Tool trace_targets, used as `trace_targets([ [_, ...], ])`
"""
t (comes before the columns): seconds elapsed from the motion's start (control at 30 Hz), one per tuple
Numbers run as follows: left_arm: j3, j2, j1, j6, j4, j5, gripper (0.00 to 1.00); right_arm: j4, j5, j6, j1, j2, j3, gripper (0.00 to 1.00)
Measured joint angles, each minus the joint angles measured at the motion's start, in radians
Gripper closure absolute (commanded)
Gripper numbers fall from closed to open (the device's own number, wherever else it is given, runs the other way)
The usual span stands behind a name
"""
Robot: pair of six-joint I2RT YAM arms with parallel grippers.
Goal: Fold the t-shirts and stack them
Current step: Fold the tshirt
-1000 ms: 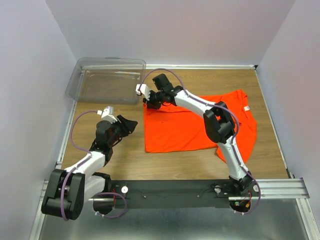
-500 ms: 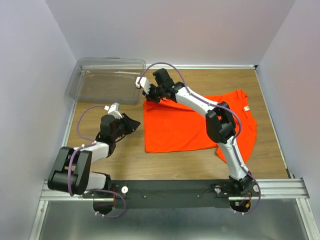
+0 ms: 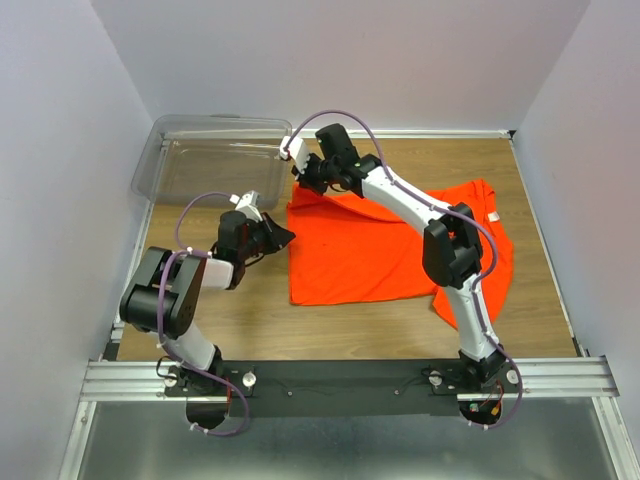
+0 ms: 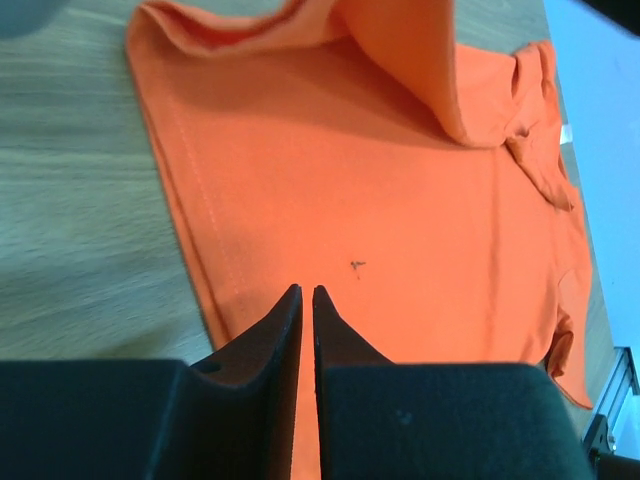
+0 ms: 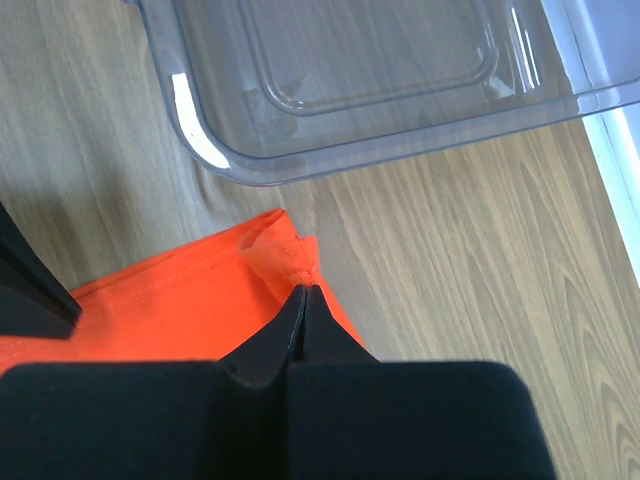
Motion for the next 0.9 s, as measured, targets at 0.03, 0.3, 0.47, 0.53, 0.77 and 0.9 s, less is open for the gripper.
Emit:
trace_targets([
  [0.03, 0.008, 0.012, -0.007, 0.0, 0.001, 0.001, 0.85, 0.002, 0.0, 0.002, 0.0, -0.002, 0.0, 0.99],
  [0.3, 0.094, 0.101, -0.041, -0.005, 0.024, -0.001, 0.83, 0.013, 0.0, 0.022, 0.0, -0.002, -0.011, 0.99],
  [0.47, 0.113, 0.114, -0.055, -0.02, 0.046, -0.053, 0.83, 0.014, 0.001, 0.037, 0.0, -0.002, -0.019, 0.99],
  [0.53, 0.112, 0.117, -0.065, -0.028, 0.063, -0.084, 0.83, 0.017, 0.005, 0.048, 0.0, -0.002, -0.019, 0.99],
  [0.77, 0.111, 0.134, -0.089, -0.042, 0.141, -0.163, 0.83, 0.043, 0.042, 0.098, 0.0, -0.003, -0.019, 0.99],
  [0.9, 0.111, 0.168, -0.094, -0.045, 0.167, -0.187, 0.83, 0.051, 0.06, 0.114, 0.0, -0.007, -0.019, 0.99],
])
